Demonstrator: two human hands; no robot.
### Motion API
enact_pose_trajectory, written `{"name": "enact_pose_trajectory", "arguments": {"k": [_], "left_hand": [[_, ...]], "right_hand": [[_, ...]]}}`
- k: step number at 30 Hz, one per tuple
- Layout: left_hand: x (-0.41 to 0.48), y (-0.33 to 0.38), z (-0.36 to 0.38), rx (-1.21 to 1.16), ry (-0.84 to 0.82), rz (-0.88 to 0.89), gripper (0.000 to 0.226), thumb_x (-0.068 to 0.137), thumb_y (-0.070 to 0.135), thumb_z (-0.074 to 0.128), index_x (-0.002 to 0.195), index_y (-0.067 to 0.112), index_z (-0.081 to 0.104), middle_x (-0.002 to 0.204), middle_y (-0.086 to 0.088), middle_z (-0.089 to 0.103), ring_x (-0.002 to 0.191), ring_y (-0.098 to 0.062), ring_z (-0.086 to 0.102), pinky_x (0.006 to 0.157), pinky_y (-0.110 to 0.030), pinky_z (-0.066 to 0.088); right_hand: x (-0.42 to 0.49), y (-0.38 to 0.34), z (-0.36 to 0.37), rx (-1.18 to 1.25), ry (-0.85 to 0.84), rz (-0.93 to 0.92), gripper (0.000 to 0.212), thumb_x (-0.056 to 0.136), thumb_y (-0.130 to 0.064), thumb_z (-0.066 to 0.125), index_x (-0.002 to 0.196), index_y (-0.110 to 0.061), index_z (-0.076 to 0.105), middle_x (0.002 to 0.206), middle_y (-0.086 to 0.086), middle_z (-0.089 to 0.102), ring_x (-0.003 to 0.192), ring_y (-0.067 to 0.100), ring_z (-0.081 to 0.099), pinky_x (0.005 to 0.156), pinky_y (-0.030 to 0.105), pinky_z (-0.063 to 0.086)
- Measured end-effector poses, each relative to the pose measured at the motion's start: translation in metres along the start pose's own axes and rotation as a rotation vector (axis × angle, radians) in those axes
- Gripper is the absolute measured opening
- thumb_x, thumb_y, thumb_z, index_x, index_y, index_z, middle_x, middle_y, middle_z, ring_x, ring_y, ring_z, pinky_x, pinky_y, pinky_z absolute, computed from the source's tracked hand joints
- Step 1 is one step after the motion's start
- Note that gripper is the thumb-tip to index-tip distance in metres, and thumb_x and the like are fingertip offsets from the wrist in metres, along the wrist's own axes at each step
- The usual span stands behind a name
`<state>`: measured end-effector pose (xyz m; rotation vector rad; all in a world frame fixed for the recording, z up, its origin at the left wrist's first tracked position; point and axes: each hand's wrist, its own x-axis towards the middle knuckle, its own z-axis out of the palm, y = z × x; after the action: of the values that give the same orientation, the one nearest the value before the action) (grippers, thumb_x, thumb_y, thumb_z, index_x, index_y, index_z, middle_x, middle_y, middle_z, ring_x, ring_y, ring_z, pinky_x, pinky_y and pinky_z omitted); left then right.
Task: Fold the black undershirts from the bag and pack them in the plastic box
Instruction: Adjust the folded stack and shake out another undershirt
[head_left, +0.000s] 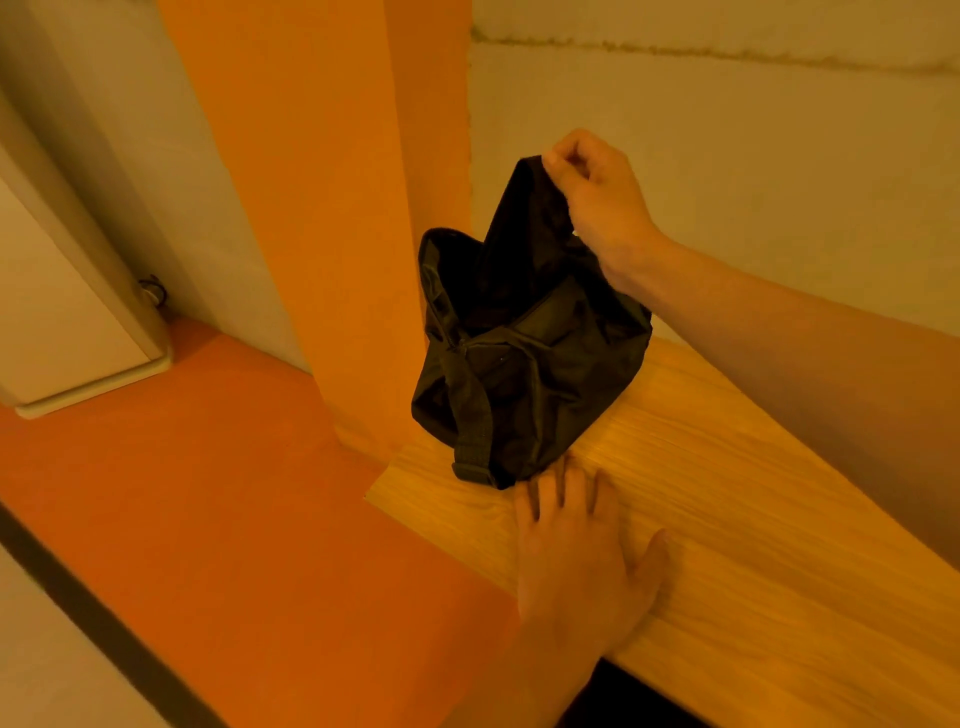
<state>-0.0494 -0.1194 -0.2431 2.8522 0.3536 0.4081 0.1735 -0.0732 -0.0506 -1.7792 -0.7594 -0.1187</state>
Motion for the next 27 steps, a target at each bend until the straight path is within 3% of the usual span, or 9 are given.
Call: {"name": "enact_pose_trajectory", "arguments": {"k": [4,7,10,14,17,19,22,24,27], "left_hand": [[0.000,-0.001,0.002,0.022,0.094,0.007,0.068,0.091,0.073,0.039,0.127,0.022,0.067,0.136,-0.006,0.059,0.127,-0.033,0.054,0.108,-0.057,0.041],[-0.001,-0.002,0.005,0.038,0.109,0.012,0.067,0.091,0.071,0.040,0.126,0.022,0.068,0.136,-0.007,0.060,0.125,-0.034,0.054,0.107,-0.055,0.032],[-0.003,-0.003,0.003,0.054,0.045,0.009,0.063,0.090,0.070,0.043,0.122,0.023,0.071,0.132,-0.006,0.063,0.120,-0.034,0.058,0.100,-0.055,0.046],[0.004,-0.008,-0.010,-0.164,0.008,0.038,0.058,0.090,0.070,0.032,0.113,0.028,0.066,0.128,0.005,0.053,0.112,-0.023,0.053,0.093,-0.042,0.048],[0.022,0.000,-0.046,-0.592,0.061,-0.019,0.054,0.097,0.068,0.033,0.107,0.024,0.064,0.113,0.011,0.052,0.100,-0.012,0.056,0.085,-0.040,0.050],[0.044,0.020,-0.080,-0.928,0.088,-0.124,0.040,0.104,0.050,0.043,0.108,0.018,0.066,0.109,0.003,0.059,0.098,-0.015,0.060,0.091,-0.046,0.051],[0.080,0.060,-0.128,-1.672,-0.181,-0.334,0.058,0.100,0.061,0.043,0.138,0.019,0.054,0.135,-0.011,0.060,0.119,-0.028,0.061,0.108,-0.051,0.046],[0.096,0.080,-0.145,-2.195,-0.318,-0.342,0.069,0.092,0.071,0.050,0.139,0.021,0.053,0.139,-0.015,0.057,0.125,-0.039,0.059,0.106,-0.055,0.047],[0.109,0.098,-0.160,-2.504,-0.328,-0.305,0.063,0.097,0.060,0.053,0.138,0.012,0.058,0.137,-0.019,0.062,0.126,-0.042,0.059,0.110,-0.056,0.043]], "right_hand": [[0.006,-0.040,-0.036,0.137,0.012,-0.010,0.024,0.106,-0.018,0.047,0.081,-0.020,0.048,0.073,-0.009,0.050,0.064,0.003,0.049,0.062,0.023,0.042],[0.003,-0.069,-0.063,0.245,0.027,-0.007,0.023,0.105,-0.017,0.047,0.082,-0.020,0.050,0.078,-0.005,0.053,0.075,0.013,0.052,0.062,0.033,0.044],[-0.005,-0.093,-0.091,0.381,0.058,-0.001,0.024,0.105,-0.016,0.048,0.082,-0.020,0.049,0.081,-0.002,0.059,0.077,0.017,0.059,0.061,0.034,0.048],[-0.016,-0.125,-0.134,0.591,0.121,-0.046,0.019,0.103,-0.017,0.053,0.084,-0.019,0.051,0.080,-0.005,0.066,0.078,0.013,0.063,0.069,0.033,0.051],[-0.027,-0.149,-0.175,0.761,0.199,-0.122,0.007,0.099,-0.018,0.059,0.099,-0.013,0.055,0.092,0.003,0.066,0.091,0.019,0.064,0.081,0.034,0.053],[-0.039,-0.164,-0.202,0.885,0.240,-0.159,0.016,0.097,-0.017,0.062,0.108,-0.008,0.055,0.096,0.009,0.063,0.095,0.025,0.062,0.087,0.036,0.053],[-0.068,-0.184,-0.237,0.999,0.236,-0.210,0.011,0.099,-0.016,0.057,0.093,-0.006,0.057,0.087,0.010,0.058,0.089,0.027,0.059,0.090,0.039,0.054],[-0.100,-0.191,-0.257,1.058,0.271,-0.188,0.014,0.100,-0.017,0.054,0.097,-0.004,0.059,0.095,0.014,0.059,0.097,0.029,0.058,0.098,0.042,0.050],[-0.165,-0.190,-0.286,1.108,0.296,-0.105,0.022,0.100,-0.019,0.051,0.102,-0.002,0.065,0.101,0.015,0.062,0.099,0.030,0.059,0.099,0.040,0.048]]}}
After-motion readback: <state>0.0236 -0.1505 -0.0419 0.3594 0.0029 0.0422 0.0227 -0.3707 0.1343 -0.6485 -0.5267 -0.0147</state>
